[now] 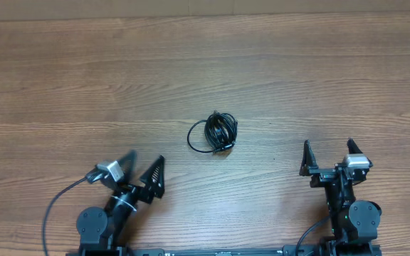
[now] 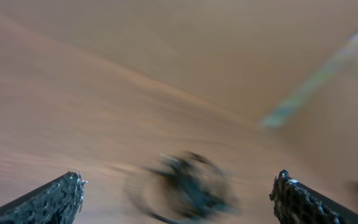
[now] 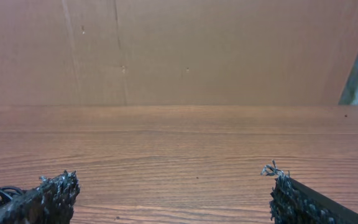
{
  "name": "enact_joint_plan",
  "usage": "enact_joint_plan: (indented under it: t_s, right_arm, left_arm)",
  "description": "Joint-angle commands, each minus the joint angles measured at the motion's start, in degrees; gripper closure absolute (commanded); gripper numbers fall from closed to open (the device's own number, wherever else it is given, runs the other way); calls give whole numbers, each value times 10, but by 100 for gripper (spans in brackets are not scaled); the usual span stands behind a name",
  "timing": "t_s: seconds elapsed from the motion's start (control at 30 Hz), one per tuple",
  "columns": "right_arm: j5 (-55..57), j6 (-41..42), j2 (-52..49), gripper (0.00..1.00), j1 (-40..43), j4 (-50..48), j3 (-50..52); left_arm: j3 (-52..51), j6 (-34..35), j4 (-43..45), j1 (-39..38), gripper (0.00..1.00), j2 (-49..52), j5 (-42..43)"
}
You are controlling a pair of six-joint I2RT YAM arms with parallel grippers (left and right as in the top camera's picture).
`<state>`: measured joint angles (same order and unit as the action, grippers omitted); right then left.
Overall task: Untangle cables
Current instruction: 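Move the left gripper forward toward the black cable bundle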
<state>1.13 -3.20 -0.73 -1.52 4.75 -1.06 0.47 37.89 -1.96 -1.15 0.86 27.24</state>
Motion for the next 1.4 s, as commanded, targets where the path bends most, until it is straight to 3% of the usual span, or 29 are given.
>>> enact_joint_plan:
  t_s: [0.0,0.17,0.23,0.43,0.6,0.73,0.83,0.97,1.1,1.17,1.37]
  right_arm:
    - [7,3,6,0,2,-1,6]
    - [7,3,6,0,2,-1,6]
    - [7,3,6,0,2,-1,6]
    - [7,3,6,0,2,-1,6]
    - [7,3,6,0,2,-1,6]
    - [7,3,6,0,2,-1,6]
    - [7,3,6,0,2,-1,6]
    - [7,3,6,0,2,-1,6]
    - [7,3,6,0,2,-1,6]
    - [7,3,6,0,2,-1,6]
    - [7,3,6,0,2,-1,6]
  left_arm:
    - [-2,177,54,0,0,-6,171]
    - [19,102,340,0,1,-6,195]
    - [60,83,340,1,0,-5,149]
    - [276,-87,122,1,0,55,121]
    - [506,-172,-119,1,0,193,133]
    - [693,-237,-366,0,0,331,136]
    - [821,-289,-578,0,0,440,80]
    - [924,-288,-776,-1,0,560,30]
    - [934,-244,-845,-1,0,631,114]
    - [934,-243,-860,0,0,666,118]
    - [933,-101,-898,-4,1,728,-72]
